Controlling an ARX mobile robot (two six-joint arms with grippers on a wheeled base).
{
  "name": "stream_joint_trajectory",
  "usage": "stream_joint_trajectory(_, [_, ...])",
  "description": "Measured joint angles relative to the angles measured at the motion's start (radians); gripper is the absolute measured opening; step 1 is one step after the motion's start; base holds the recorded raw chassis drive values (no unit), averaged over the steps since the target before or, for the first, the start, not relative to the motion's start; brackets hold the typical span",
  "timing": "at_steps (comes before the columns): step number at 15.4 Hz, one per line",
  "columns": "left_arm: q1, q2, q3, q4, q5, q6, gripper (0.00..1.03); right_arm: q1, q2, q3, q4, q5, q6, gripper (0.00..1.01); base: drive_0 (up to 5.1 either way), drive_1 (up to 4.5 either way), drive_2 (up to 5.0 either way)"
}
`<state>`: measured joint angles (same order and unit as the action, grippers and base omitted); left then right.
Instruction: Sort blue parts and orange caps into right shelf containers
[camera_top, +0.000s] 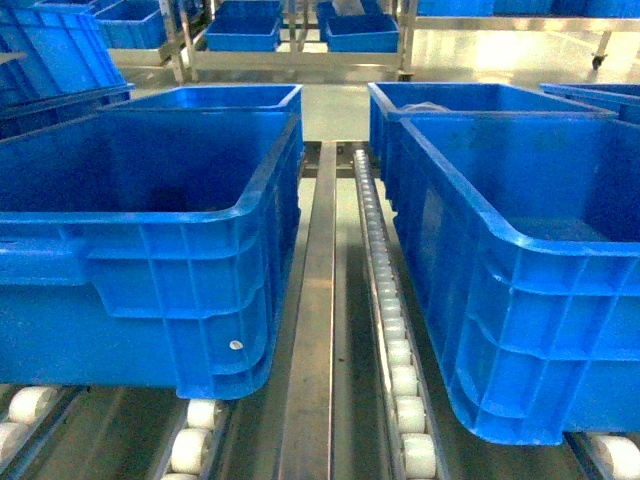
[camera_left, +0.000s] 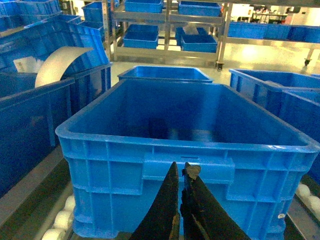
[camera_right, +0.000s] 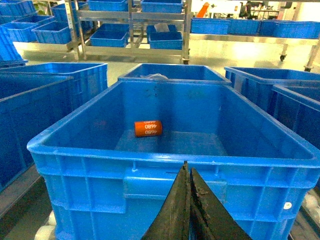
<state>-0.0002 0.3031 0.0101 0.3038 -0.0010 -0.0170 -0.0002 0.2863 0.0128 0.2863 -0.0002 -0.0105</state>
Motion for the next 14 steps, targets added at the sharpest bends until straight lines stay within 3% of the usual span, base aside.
stream_joint_trajectory(4, [0.000, -0.119, 0.000, -0.118, 0.000, 0.000, 0.02, 0.000, -0.111, 0.000, -0.109, 0.000, 0.000, 0.01, 0.0, 0.00, 0.0])
stream_joint_trajectory(5, [0.000, -0.132, 0.000, -0.132, 0.000, 0.001, 0.02, 0.000, -0.156, 0.000, -0.177, 0.000, 0.000, 0.01, 0.0, 0.00, 0.0])
stream_joint_trajectory(6, [0.000, -0.214, 0.000, -0.259, -0.002, 0.001, 0.02, 0.000, -0.260, 0.000, -0.296, -0.002, 0.000, 0.01, 0.0, 0.00, 0.0])
stream_joint_trajectory(7, [0.000, -0.292, 0.000, -0.311, -0.001, 0.002, 0.02, 0.000, -0.282, 0.005, -0.271, 0.000, 0.002, 0.01, 0.0, 0.00, 0.0])
stream_joint_trajectory(11, [0.000, -0.292, 0.000, -0.308, 0.000, 0.006, 0.02, 0.000, -0.281, 0.000, -0.293, 0.000, 0.003, 0.01, 0.0, 0.00, 0.0])
stream_joint_trajectory(12, [0.000, -0.292, 0.000, -0.307, 0.000, 0.005, 0.02, 0.000, -0.281, 0.000, -0.291, 0.000, 0.003, 0.04, 0.0, 0.00, 0.0])
stream_joint_trajectory(14, [0.000, -0.292, 0.000, -0.307, 0.000, 0.006, 0.19, 0.000, -0.281, 0.000, -0.291, 0.000, 0.003, 0.22, 0.0, 0.00, 0.0])
